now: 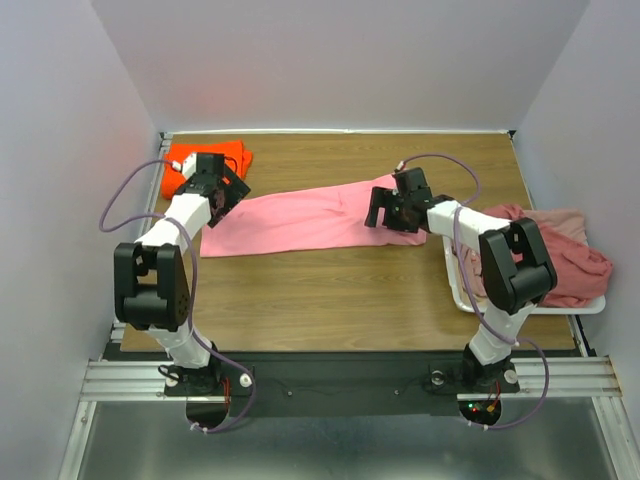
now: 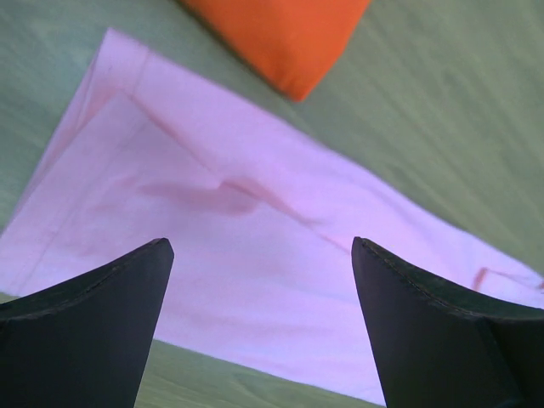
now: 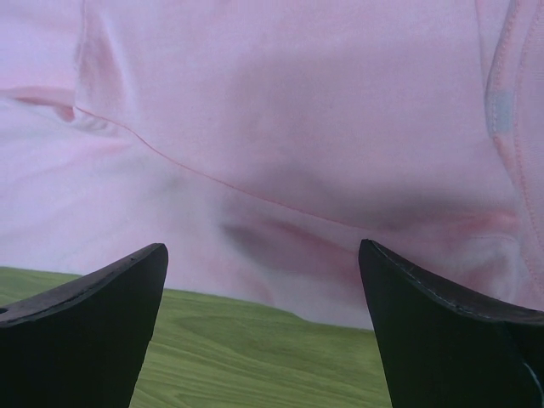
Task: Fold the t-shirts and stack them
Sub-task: Fold the tshirt
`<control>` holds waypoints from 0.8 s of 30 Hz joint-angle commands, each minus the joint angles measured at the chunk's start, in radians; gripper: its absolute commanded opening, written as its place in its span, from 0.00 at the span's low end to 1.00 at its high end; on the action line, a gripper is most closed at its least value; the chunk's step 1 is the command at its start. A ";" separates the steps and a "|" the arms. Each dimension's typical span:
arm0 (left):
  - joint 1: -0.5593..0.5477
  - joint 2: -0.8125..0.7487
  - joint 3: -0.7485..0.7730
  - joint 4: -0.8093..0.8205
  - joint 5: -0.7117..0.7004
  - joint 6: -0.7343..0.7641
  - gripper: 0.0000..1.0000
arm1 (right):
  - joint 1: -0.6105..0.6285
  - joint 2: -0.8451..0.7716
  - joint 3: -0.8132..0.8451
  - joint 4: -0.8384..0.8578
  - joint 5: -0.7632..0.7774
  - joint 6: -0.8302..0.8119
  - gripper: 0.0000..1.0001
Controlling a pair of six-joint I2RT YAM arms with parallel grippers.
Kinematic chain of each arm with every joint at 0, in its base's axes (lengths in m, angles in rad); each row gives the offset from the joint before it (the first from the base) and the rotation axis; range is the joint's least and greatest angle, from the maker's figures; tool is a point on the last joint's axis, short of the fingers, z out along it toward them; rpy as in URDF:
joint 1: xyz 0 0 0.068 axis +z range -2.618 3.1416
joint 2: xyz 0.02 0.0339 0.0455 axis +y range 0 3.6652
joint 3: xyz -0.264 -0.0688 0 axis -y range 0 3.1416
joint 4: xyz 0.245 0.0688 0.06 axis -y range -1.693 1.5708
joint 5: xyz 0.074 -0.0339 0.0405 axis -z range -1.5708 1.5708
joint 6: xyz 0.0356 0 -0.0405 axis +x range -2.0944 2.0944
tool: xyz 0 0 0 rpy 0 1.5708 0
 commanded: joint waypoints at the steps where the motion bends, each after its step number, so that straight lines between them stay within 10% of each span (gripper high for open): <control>1: 0.009 0.076 -0.084 -0.011 -0.038 0.016 0.98 | 0.003 0.039 0.076 0.021 0.019 0.014 1.00; 15: -0.063 0.085 -0.371 0.027 0.130 -0.069 0.98 | -0.017 0.419 0.434 0.015 -0.045 -0.053 1.00; 24: -0.376 -0.027 -0.599 0.087 0.288 -0.319 0.98 | -0.017 0.768 0.922 0.015 -0.340 -0.076 1.00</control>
